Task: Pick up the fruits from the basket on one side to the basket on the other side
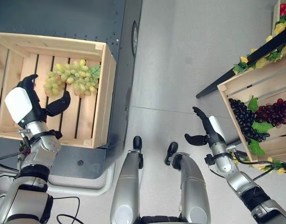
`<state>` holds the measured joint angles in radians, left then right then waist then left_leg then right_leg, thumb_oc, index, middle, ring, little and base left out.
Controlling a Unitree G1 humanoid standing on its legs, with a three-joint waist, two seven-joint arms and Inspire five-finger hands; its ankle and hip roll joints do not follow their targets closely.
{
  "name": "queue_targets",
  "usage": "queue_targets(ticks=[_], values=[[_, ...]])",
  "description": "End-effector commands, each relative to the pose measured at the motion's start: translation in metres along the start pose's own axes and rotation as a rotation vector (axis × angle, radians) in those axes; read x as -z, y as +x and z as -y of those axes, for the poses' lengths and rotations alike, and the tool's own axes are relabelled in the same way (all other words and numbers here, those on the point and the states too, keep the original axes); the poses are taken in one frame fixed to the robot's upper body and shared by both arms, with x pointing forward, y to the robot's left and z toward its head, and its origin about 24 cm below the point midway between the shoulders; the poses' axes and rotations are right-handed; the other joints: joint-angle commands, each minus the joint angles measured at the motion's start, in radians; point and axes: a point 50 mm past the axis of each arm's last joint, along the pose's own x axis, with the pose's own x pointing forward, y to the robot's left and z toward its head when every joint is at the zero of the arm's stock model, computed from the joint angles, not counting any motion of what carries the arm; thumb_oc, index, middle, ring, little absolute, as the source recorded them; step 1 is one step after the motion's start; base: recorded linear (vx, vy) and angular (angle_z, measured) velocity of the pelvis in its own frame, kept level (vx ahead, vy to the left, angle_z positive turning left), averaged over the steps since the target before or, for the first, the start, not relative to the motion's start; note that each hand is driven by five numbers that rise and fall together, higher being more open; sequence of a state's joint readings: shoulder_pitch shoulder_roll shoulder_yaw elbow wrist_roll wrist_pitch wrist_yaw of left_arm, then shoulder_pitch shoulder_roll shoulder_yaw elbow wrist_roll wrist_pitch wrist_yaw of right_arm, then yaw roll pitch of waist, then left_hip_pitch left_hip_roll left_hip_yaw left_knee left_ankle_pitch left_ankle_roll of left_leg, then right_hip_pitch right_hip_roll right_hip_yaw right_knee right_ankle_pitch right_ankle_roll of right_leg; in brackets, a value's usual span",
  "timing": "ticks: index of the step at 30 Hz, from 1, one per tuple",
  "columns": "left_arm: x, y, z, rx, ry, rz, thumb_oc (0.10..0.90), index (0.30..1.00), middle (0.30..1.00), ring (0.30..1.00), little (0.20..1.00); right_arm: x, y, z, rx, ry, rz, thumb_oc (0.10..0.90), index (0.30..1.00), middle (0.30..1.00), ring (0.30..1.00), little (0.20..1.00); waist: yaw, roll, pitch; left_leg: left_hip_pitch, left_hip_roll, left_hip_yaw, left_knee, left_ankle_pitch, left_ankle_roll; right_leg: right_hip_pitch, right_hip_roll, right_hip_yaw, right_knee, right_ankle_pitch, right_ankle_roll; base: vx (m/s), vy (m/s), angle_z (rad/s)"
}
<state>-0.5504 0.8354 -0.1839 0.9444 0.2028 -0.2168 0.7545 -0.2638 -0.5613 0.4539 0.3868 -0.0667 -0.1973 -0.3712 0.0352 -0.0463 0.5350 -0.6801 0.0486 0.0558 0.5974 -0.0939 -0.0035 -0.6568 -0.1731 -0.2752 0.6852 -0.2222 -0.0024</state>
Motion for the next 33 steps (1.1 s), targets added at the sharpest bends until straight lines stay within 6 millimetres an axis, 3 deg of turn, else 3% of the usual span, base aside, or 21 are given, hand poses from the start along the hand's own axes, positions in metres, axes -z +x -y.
queue_targets(ticks=[1, 6, 11, 16, 21, 28, 29, 33], values=[[-0.003, 0.038, -0.055, -0.197, 0.083, 0.037, 0.800, 0.900, 0.900, 0.900, 0.900, -0.026, 0.000, 0.008, 0.015, 0.082, 0.163, 0.800, 0.900, 0.900, 0.900, 0.900, 0.007, -0.019, -0.015, 0.080, -0.027, 0.063, -0.047, -0.080, 0.028, 0.060, 0.029, -0.015, 0.029, -0.051, -0.013, 0.03, -0.006, 0.14], [0.007, 0.047, -0.070, -0.211, 0.212, 0.006, 0.800, 0.900, 0.900, 0.900, 0.900, -0.024, -0.002, 0.007, -0.005, 0.093, 0.150, 0.800, 0.900, 0.900, 0.900, 0.900, 0.004, -0.035, -0.015, 0.081, -0.018, 0.064, -0.023, -0.110, 0.025, 0.067, 0.032, -0.014, 0.048, -0.074, -0.007, 0.01, 0.004, 0.04], [0.004, 0.062, -0.087, -0.241, 0.319, -0.011, 0.800, 0.900, 0.900, 0.900, 0.900, -0.024, -0.001, 0.009, -0.017, 0.092, 0.159, 0.800, 0.900, 0.900, 0.900, 0.900, -0.007, -0.043, -0.015, 0.042, -0.010, 0.063, 0.002, -0.113, 0.026, 0.035, 0.034, -0.011, 0.064, -0.073, -0.011, 0.01, 0.012, 0.02], [-0.011, 0.079, -0.103, -0.250, 0.385, 0.010, 0.800, 0.900, 0.900, 0.900, 0.900, -0.027, 0.002, 0.009, -0.031, 0.094, 0.168, 0.800, 0.900, 0.900, 0.900, 0.900, -0.013, -0.052, -0.015, 0.014, -0.006, 0.060, 0.012, -0.118, 0.031, 0.010, 0.039, -0.009, 0.069, -0.070, -0.010, 0.02, 0.014, 0.02], [-0.027, 0.089, -0.105, -0.211, 0.436, 0.060, 0.800, 0.900, 0.900, 0.900, 0.900, -0.028, 0.004, 0.007, -0.045, 0.097, 0.174, 0.800, 0.900, 0.900, 0.900, 0.900, -0.014, -0.060, -0.015, 0.001, -0.006, 0.060, 0.012, -0.123, 0.033, -0.001, 0.046, -0.006, 0.060, -0.065, -0.003, 0.02, 0.012, 0.00], [-0.047, 0.102, -0.111, -0.159, 0.365, 0.056, 0.800, 0.900, 0.900, 0.900, 0.900, -0.025, 0.003, 0.007, -0.041, 0.101, 0.159, 0.800, 0.900, 0.900, 0.900, 0.900, -0.021, -0.070, -0.015, -0.008, -0.005, 0.062, 0.015, -0.132, 0.040, -0.010, 0.051, -0.001, 0.053, -0.056, 0.006, 0.02, 0.012, 0.00], [-0.052, 0.105, -0.115, -0.158, 0.327, 0.046, 0.800, 0.900, 0.900, 0.900, 0.900, -0.028, 0.005, 0.010, -0.027, 0.103, 0.169, 0.800, 0.900, 0.900, 0.900, 0.900, -0.022, -0.072, -0.015, -0.038, -0.004, 0.064, 0.013, -0.112, 0.046, -0.037, 0.050, -0.009, 0.048, -0.038, -0.001, 0.00, 0.000, 0.00], [-0.056, 0.108, -0.113, -0.103, 0.346, 0.028, 0.800, 0.900, 0.900, 0.900, 0.900, -0.028, 0.004, 0.006, -0.018, 0.116, 0.163, 0.800, 0.900, 0.900, 0.900, 0.900, -0.024, -0.078, -0.015, -0.045, -0.009, 0.058, 0.008, -0.112, 0.049, -0.045, 0.054, -0.008, 0.042, -0.027, 0.010, 0.02, -0.003, 0.00]])
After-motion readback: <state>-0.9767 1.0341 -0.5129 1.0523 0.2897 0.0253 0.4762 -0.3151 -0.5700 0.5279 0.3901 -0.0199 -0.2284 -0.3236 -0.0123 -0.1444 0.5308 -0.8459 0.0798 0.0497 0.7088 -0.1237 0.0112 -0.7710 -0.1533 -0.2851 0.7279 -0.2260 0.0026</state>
